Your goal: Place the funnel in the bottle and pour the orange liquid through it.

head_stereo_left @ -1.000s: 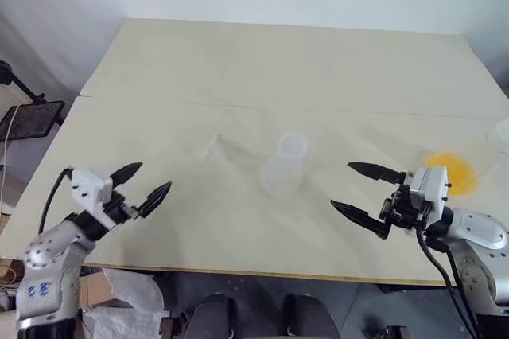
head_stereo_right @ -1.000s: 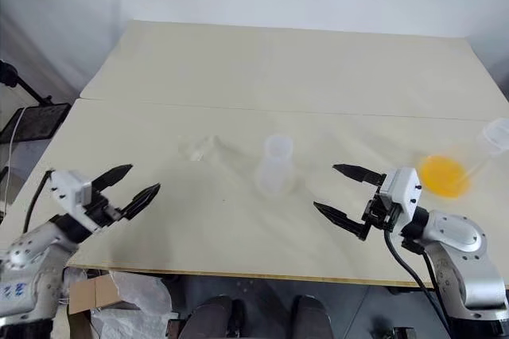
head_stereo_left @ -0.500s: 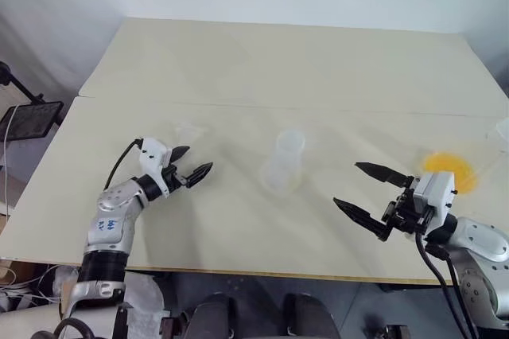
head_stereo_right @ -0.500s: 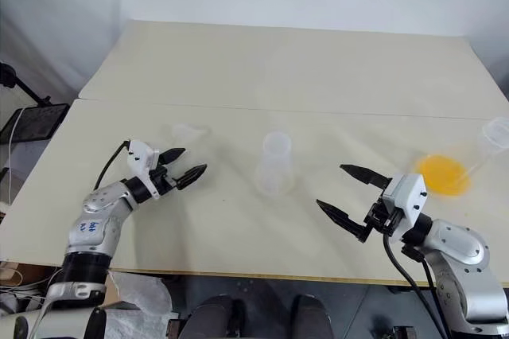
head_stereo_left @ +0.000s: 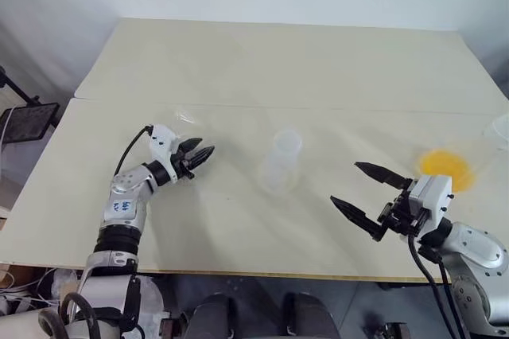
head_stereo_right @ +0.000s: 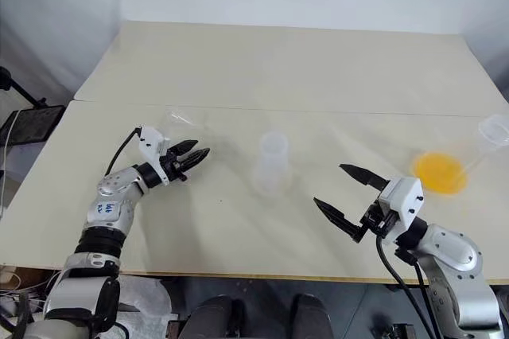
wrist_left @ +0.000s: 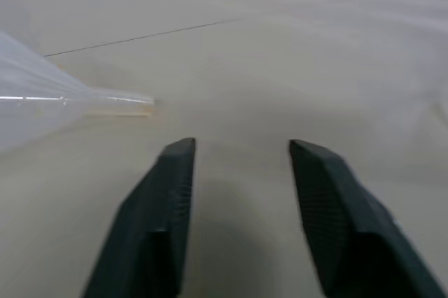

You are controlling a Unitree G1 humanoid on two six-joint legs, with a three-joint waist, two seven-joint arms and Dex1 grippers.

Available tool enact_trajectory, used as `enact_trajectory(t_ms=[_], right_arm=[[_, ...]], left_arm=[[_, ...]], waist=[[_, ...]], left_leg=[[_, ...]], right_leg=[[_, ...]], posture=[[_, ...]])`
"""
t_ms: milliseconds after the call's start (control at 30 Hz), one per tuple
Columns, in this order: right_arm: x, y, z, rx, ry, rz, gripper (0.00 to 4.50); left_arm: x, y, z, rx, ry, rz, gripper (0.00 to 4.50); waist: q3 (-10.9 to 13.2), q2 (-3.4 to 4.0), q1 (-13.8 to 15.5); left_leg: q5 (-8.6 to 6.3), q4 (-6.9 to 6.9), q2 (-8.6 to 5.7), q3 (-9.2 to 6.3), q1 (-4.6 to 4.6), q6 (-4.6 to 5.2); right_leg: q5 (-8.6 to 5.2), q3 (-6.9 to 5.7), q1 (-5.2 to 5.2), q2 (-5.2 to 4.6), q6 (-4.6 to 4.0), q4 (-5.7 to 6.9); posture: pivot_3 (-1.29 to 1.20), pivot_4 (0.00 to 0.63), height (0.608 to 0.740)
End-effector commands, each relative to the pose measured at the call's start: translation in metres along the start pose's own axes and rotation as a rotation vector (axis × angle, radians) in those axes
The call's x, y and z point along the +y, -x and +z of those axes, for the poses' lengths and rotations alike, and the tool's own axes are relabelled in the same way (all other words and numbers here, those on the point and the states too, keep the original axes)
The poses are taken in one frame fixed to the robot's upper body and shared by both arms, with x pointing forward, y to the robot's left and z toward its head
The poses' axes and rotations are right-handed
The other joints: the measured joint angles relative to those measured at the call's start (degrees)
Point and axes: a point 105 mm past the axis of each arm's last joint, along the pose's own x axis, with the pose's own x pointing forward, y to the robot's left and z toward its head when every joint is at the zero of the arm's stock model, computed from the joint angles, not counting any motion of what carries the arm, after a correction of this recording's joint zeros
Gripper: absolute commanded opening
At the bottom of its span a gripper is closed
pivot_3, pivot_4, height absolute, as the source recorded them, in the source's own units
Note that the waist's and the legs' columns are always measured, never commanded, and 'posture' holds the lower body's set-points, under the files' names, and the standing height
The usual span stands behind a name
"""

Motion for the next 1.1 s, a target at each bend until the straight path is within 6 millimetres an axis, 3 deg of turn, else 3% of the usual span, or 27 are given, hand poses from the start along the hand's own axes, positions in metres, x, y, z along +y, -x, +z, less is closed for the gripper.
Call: enact_trajectory(t_ms=[33, 133, 367, 500, 600, 733, 900, 1100], right_arm=[[0.005, -0.002, 0.010, -0.042, 0.039, -0.002, 4.50], [0.006, -0.003, 0.009, -0.045, 0.036, -0.008, 4.50], [0.006, -0.003, 0.009, -0.050, 0.038, -0.019, 4.50], [0.005, -0.001, 0.009, -0.050, 0.045, -0.035, 4.50], [0.005, 0.001, 0.009, -0.051, 0.043, -0.051, 4.50], [0.008, -0.003, 0.008, -0.054, 0.033, -0.039, 4.50], [0.003, -0.006, 0.010, -0.058, 0.042, -0.033, 4.50], [0.002, -0.006, 0.011, -0.060, 0.050, -0.036, 4.50]], left_arm=[[-0.007, 0.013, 0.008, -0.049, -0.018, -0.047, 1.69], [-0.007, 0.022, 0.012, -0.073, -0.020, -0.029, 2.30], [0.010, 0.045, 0.022, -0.126, -0.035, 0.061, 4.48], [0.023, 0.066, 0.029, -0.165, -0.052, 0.163, 4.48], [0.030, 0.076, 0.019, -0.142, -0.018, 0.259, 4.48], [0.019, 0.049, 0.012, -0.113, -0.001, 0.186, 4.48], [0.022, 0.012, 0.016, -0.094, -0.031, 0.188, 4.48], [0.024, -0.006, 0.017, -0.085, -0.037, 0.176, 4.48]], waist=[[0.0, 0.00, 0.0], [0.0, 0.00, 0.0], [0.0, 0.00, 0.1], [0.0, 0.00, 0.0], [0.0, 0.00, 0.0], [0.0, 0.00, 0.5], [0.0, -0.02, 0.5], [0.0, -0.03, -0.2]], left_leg=[[0.00, 0.00, 0.00, 0.00, 0.00, 0.00], [0.00, 0.00, 0.02, -0.02, 0.00, 0.00], [0.01, 0.01, 0.01, -0.02, 0.01, 0.00], [0.00, 0.00, 0.01, -0.03, 0.01, 0.00], [0.00, -0.01, 0.03, -0.04, 0.02, -0.01], [0.01, 0.01, -0.01, -0.06, 0.01, 0.01], [0.03, 0.04, -0.07, -0.07, 0.02, 0.05], [0.01, -0.11, -0.05, 0.07, -0.02, 0.01]], right_leg=[[0.00, 0.00, 0.00, -0.01, 0.00, 0.00], [0.00, 0.00, 0.00, -0.01, 0.00, 0.02], [0.00, 0.02, 0.02, -0.05, 0.00, 0.01], [0.00, 0.02, 0.01, -0.05, 0.00, 0.01], [0.00, 0.02, 0.01, -0.05, 0.00, 0.01], [0.00, 0.02, 0.06, -0.07, 0.00, 0.01], [0.02, 0.00, 0.16, -0.07, 0.03, -0.12], [0.02, -0.04, -0.10, -0.03, 0.03, 0.03]], posture=[[0.00, 0.150, 0.740], [0.00, 0.150, 0.740], [0.00, 0.150, 0.740], [0.00, 0.150, 0.740], [0.00, 0.150, 0.740], [0.00, 0.150, 0.740], [0.00, 0.150, 0.740], [0.00, 0.150, 0.740]])
